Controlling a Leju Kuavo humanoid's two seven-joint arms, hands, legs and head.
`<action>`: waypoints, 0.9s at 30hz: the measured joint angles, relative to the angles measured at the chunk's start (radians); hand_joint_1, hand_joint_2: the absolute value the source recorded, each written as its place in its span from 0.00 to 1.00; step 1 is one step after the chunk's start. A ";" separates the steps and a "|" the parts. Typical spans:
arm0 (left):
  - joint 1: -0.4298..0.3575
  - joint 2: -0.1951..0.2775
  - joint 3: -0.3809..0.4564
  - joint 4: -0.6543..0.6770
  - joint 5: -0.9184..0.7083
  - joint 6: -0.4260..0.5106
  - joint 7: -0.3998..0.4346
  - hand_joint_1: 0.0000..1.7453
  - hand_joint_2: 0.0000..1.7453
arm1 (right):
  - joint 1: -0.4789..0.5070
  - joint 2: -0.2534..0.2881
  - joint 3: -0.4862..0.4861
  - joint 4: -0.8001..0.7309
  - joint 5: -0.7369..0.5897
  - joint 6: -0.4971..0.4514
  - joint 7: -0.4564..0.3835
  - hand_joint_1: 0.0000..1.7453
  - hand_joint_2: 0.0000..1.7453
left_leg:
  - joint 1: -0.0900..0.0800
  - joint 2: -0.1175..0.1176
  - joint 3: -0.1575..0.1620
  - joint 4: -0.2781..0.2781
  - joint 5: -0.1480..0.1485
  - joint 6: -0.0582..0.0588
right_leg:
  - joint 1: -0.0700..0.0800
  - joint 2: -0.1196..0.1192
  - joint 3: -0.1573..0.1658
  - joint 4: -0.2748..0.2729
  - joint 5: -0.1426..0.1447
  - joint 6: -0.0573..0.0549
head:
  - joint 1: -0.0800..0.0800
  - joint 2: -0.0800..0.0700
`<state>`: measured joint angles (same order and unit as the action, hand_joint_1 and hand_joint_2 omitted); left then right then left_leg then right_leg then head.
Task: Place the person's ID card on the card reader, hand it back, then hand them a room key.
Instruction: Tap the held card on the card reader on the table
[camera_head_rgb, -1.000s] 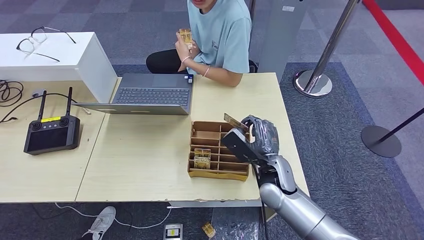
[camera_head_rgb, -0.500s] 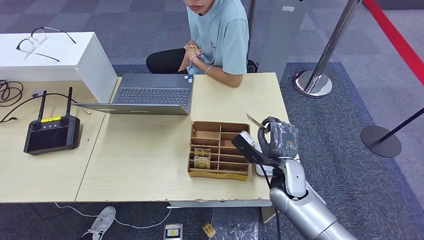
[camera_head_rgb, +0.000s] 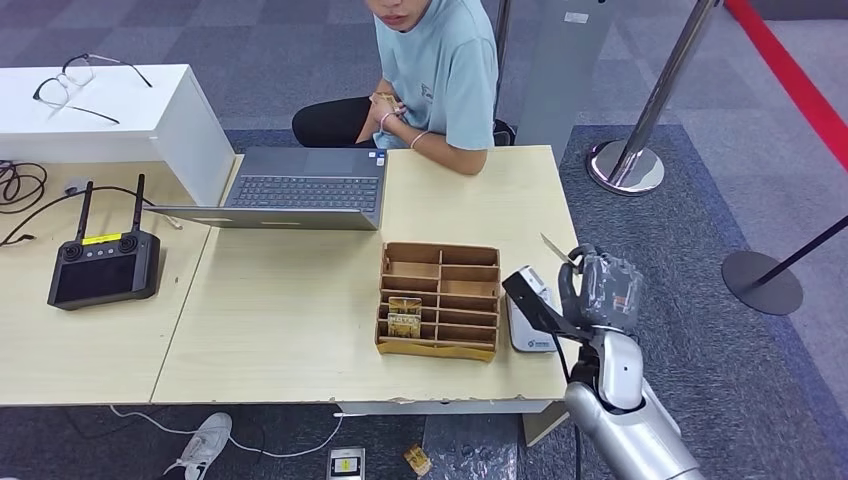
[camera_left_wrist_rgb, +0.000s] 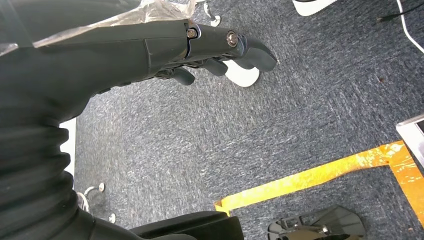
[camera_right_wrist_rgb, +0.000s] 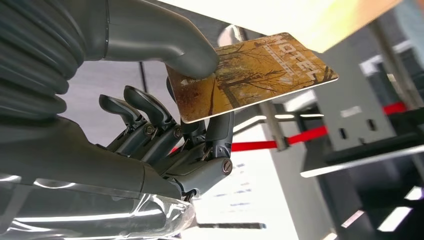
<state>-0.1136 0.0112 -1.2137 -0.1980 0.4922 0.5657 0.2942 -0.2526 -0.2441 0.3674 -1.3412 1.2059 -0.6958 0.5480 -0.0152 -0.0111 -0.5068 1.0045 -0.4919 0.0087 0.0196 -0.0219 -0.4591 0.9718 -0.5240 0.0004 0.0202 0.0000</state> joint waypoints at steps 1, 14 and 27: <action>0.000 0.000 0.000 0.000 -0.001 0.000 0.002 0.00 1.00 | 0.003 0.000 -0.003 0.002 0.004 0.000 0.007 1.00 1.00 | 0.000 0.000 0.000 0.000 0.000 0.000 | 0.000 0.000 0.000 0.000 0.000 0.000 | 0.000 0.000; -0.001 0.001 -0.003 0.000 -0.006 -0.001 0.009 0.00 1.00 | 0.018 0.003 0.000 0.066 0.044 0.000 0.036 1.00 1.00 | 0.000 0.000 0.000 0.000 0.000 0.000 | 0.000 0.000 0.000 0.000 0.000 0.000 | 0.000 0.000; -0.002 0.001 -0.004 0.000 -0.006 0.000 0.005 0.00 1.00 | 0.020 0.017 0.045 0.161 0.023 0.000 0.052 1.00 1.00 | 0.000 0.000 -0.001 0.000 0.000 0.000 | 0.000 0.000 0.000 0.000 0.000 0.000 | 0.000 0.000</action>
<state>-0.1152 0.0122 -1.2173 -0.1980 0.4857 0.5654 0.2996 -0.2324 -0.2275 0.4126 -1.1803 1.2284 -0.6954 0.5997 -0.0152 -0.0111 -0.5074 1.0041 -0.4919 0.0087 0.0197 -0.0219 -0.4595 0.9719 -0.5240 0.0004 0.0202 0.0000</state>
